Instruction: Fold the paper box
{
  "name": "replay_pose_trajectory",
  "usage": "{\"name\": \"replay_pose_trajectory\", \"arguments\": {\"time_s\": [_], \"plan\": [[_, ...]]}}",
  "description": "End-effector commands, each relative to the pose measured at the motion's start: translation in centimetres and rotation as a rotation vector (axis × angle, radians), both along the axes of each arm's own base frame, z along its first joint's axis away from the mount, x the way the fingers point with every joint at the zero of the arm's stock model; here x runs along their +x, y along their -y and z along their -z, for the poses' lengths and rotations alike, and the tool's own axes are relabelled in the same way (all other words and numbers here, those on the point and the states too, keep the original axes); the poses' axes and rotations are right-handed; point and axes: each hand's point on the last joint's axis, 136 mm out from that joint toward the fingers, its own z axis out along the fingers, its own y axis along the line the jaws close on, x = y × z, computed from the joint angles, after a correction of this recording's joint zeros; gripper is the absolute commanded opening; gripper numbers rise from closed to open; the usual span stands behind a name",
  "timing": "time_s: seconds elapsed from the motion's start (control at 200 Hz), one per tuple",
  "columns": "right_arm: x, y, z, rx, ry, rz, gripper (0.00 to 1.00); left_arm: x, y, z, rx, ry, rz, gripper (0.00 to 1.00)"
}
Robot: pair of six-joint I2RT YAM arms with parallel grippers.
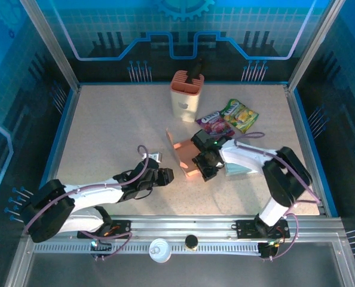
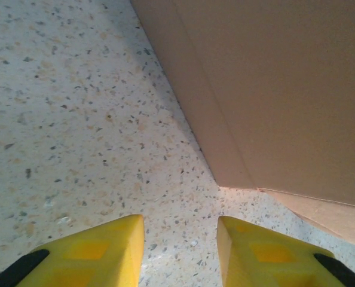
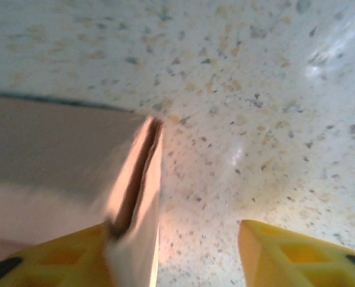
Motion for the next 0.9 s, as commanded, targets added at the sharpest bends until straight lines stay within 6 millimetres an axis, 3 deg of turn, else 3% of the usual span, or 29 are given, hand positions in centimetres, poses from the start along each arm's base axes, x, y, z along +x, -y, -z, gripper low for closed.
{"name": "replay_pose_trajectory", "arguments": {"time_s": [0.0,0.105,0.2,0.295,0.45,0.65,0.895], "plan": [[2.3,2.0,-4.7,-0.133,0.288,-0.194,0.63,1.3,1.2,-2.5,-0.051,0.072,-0.008,0.38],[4.0,0.0,-9.2,-0.127,0.556,-0.500,0.57,1.6,1.0,-3.4,-0.040,0.098,-0.015,0.39],[3.7,-2.9,-12.5,-0.069,0.727,-0.747,0.49,1.8,1.3,-4.1,-0.041,0.109,-0.008,0.39],[2.7,-4.8,-14.3,-0.046,0.777,-0.929,0.51,2.0,1.4,-4.5,-0.034,0.111,-0.007,0.40],[2.2,-6.3,-14.2,-0.080,0.686,-1.099,0.53,2.2,1.4,-4.7,-0.017,0.113,-0.008,0.41],[3.1,-8.7,-13.6,-0.072,0.634,-1.204,0.52,2.4,1.4,-5.0,0.004,0.115,-0.004,0.41],[3.8,-10.8,-12.3,-0.053,0.588,-1.233,0.40,2.4,1.3,-5.0,0.019,0.121,0.001,0.42]]}}
